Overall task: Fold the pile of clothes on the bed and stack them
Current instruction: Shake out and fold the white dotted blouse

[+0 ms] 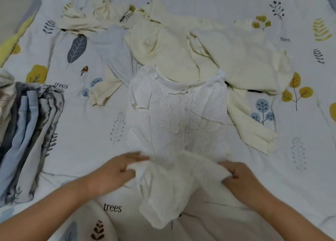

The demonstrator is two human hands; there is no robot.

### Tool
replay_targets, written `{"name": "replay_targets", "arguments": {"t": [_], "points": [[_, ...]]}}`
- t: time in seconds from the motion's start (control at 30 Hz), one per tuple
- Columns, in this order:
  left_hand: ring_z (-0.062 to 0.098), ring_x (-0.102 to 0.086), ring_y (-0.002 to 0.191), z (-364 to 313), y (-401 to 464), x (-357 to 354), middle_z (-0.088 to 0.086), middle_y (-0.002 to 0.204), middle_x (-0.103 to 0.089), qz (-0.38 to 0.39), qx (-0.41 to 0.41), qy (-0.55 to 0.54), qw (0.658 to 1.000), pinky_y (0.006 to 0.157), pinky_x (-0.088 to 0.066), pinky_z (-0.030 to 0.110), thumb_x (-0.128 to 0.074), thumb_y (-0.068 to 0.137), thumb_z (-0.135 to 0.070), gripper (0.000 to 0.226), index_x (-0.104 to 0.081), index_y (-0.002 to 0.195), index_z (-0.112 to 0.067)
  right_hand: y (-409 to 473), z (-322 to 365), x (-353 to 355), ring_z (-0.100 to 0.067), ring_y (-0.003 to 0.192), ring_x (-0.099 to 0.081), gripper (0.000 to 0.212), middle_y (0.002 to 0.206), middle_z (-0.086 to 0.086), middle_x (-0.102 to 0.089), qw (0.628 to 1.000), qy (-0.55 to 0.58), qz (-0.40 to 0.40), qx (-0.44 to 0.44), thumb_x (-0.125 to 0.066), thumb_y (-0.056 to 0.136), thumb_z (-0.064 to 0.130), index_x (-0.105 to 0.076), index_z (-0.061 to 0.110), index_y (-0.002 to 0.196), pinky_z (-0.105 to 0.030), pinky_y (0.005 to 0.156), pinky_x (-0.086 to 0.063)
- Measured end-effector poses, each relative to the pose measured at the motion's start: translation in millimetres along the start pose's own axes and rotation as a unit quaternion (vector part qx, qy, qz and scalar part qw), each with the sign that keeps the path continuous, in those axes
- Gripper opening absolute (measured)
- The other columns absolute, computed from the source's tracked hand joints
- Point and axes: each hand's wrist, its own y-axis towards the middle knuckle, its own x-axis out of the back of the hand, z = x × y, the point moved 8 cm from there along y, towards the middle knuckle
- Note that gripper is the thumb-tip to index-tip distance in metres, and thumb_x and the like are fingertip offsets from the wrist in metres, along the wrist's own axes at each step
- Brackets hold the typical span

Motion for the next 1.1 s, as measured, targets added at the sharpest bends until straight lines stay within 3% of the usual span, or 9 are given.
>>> {"name": "replay_targets", "arguments": {"t": [0.13,0.23,0.33,0.43,0.6,0.7,0.83,0.97,1.1], "points": [[0.0,-0.06,0.056,-25.6,35.1,63.3,-0.007,0.057,-0.067,-0.043,0.028,-0.206,0.977,0.057,-0.045,0.014,-0.072,0.053,-0.045,0.021,-0.073,0.055,-0.024,36.1,26.0,58.4,0.0,0.036,-0.044,0.036,0.042,0.005,-0.052,0.986,0.132,-0.1,-0.011,-0.052,0.086,0.005,-0.059,0.013,0.052,-0.014,0.043,-0.034],[0.014,-0.07,0.082,-25.8,76.2,105.2,0.0,0.083,-0.075,-0.111,0.045,-0.362,0.925,0.066,-0.053,0.022,-0.07,0.063,-0.03,0.019,-0.076,0.074,-0.016,73.1,35.7,96.0,-0.015,0.053,-0.052,0.038,0.054,-0.015,-0.053,0.97,0.173,-0.171,-0.001,-0.05,0.092,0.024,-0.058,-0.004,0.067,-0.024,0.051,-0.036],[0.018,-0.069,0.094,-18.3,116.2,126.5,0.005,0.106,-0.071,-0.159,0.07,-0.483,0.858,0.07,-0.056,0.027,-0.051,0.09,-0.019,0.024,-0.067,0.107,-0.012,111.9,25.1,111.1,-0.014,0.07,-0.062,0.021,0.077,-0.002,-0.066,0.944,0.257,-0.201,-0.041,-0.053,0.092,0.03,-0.064,0.015,0.082,-0.029,0.065,-0.049],[0.024,-0.06,0.109,5.5,140.2,134.2,0.008,0.125,-0.061,-0.225,0.139,-0.394,0.88,0.095,-0.047,0.037,-0.041,0.097,-0.042,0.046,-0.052,0.128,-0.011,137.4,4.3,110.8,-0.023,0.102,-0.059,0.034,0.109,-0.001,-0.06,0.941,0.198,-0.254,-0.104,-0.056,0.09,0.034,-0.054,0.013,0.117,-0.038,0.09,-0.049],[0.036,-0.041,0.124,30.5,117.7,136.6,0.017,0.137,-0.04,-0.402,0.25,-0.007,0.881,0.1,-0.035,0.044,-0.054,0.085,-0.054,0.072,-0.036,0.136,-0.007,125.0,-22.5,96.6,-0.024,0.097,-0.054,0.056,0.109,-0.005,-0.052,0.918,0.117,-0.331,-0.185,-0.061,0.084,0.041,-0.04,0.009,0.124,-0.036,0.08,-0.045],[0.031,-0.051,0.107,43.9,118.1,108.0,0.011,0.117,-0.052,-0.341,0.246,-0.025,0.907,0.087,-0.043,0.04,-0.059,0.079,-0.059,0.075,-0.037,0.126,-0.005,122.9,-33.2,75.8,-0.023,0.084,-0.054,0.037,0.088,0.001,-0.053,0.926,0.148,-0.279,-0.209,-0.06,0.083,0.042,-0.047,0.013,0.104,-0.039,0.074,-0.048],[0.021,-0.048,0.08,39.1,116.1,102.8,-0.001,0.08,-0.049,-0.359,0.185,-0.073,0.912,0.058,-0.035,0.025,-0.059,0.086,-0.031,0.028,-0.046,0.096,-0.008,113.5,-18.8,81.5,-0.021,0.067,-0.05,0.022,0.068,0.001,-0.047,0.928,0.076,-0.326,-0.16,-0.058,0.086,0.029,-0.046,0.013,0.077,-0.032,0.059,-0.043],[0.016,-0.045,0.065,26.5,89.3,100.9,0.001,0.073,-0.049,-0.386,0.148,-0.155,0.897,0.056,-0.035,0.026,-0.049,0.092,-0.022,0.017,-0.047,0.076,-0.014,88.2,5.8,88.5,-0.011,0.053,-0.032,0.035,0.059,0.003,-0.036,0.921,0.009,-0.376,-0.103,-0.054,0.089,0.019,-0.032,0.018,0.062,-0.026,0.049,-0.023],[0.015,-0.058,0.07,31.5,32.2,75.4,0.0,0.079,-0.064,-0.359,0.156,-0.204,0.897,0.063,-0.046,0.031,-0.048,0.091,-0.021,0.014,-0.059,0.081,-0.023,56.4,-5.4,60.4,-0.014,0.052,-0.034,0.03,0.058,-0.001,-0.04,0.954,0.042,-0.27,-0.12,-0.058,0.087,0.02,-0.043,0.006,0.066,-0.026,0.05,-0.024]]}}
